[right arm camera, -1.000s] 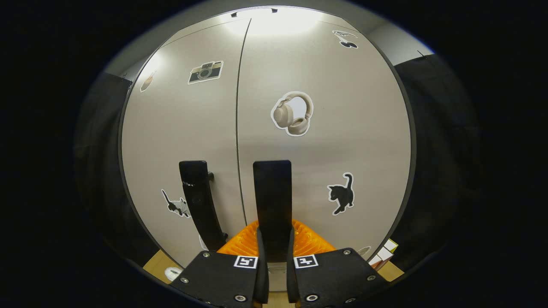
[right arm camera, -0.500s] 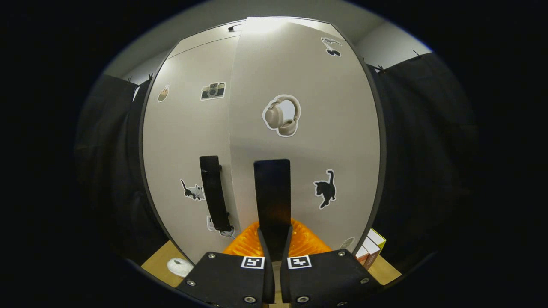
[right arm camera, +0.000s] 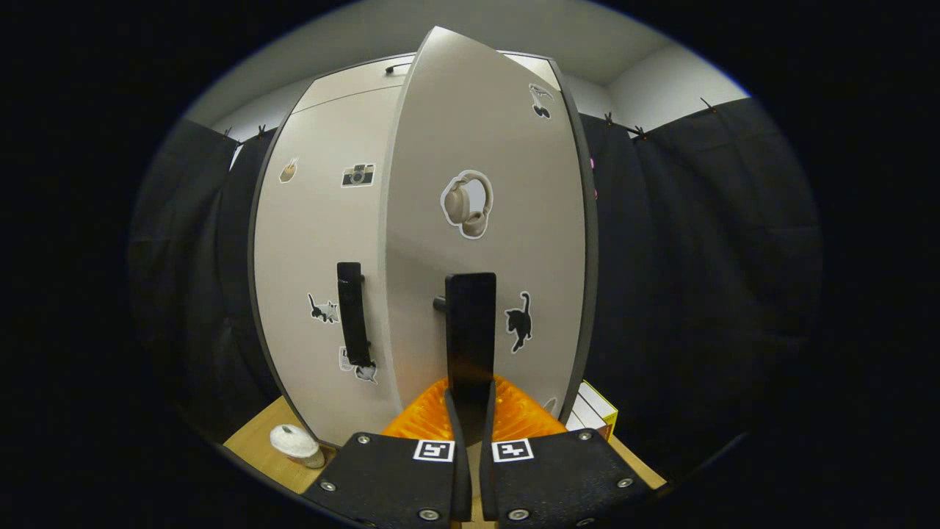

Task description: Open the right door of the double-door shoe cabinet with the right hand, and open the left door with the left hand.

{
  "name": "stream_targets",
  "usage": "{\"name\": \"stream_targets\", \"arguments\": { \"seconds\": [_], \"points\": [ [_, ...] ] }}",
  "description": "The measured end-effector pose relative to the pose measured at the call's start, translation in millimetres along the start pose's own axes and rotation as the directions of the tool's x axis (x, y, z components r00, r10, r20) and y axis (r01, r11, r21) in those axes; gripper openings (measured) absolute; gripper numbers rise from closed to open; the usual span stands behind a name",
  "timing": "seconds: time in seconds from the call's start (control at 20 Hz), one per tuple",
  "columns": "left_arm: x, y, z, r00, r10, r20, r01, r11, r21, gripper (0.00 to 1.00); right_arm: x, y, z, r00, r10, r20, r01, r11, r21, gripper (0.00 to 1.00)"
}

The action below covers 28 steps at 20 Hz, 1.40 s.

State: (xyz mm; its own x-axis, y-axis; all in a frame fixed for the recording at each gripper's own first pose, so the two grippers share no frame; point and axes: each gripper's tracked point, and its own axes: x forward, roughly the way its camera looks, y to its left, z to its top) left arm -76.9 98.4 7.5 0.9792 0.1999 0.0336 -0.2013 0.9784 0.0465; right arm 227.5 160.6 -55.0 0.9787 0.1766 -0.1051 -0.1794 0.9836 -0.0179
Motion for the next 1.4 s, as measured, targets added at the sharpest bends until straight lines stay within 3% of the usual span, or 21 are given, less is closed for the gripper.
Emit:
{"name": "stream_targets", "arguments": {
  "seconds": [0.75,1.4],
  "points": [
    [20.3,-50.3,-13.1,0.995,-0.092,-0.036,0.092,0.996,-0.002,0.97,-15.8,-36.8,1.2,0.994,-0.112,0.01,0.112,0.994,0.014,0.0],
    [34.3,-109.1,-12.6,0.988,-0.152,-0.034,0.152,0.988,-0.014,0.95,-21.1,-66.4,0.8,0.988,-0.151,0.003,0.151,0.987,0.046,0.0]
  ]
}}
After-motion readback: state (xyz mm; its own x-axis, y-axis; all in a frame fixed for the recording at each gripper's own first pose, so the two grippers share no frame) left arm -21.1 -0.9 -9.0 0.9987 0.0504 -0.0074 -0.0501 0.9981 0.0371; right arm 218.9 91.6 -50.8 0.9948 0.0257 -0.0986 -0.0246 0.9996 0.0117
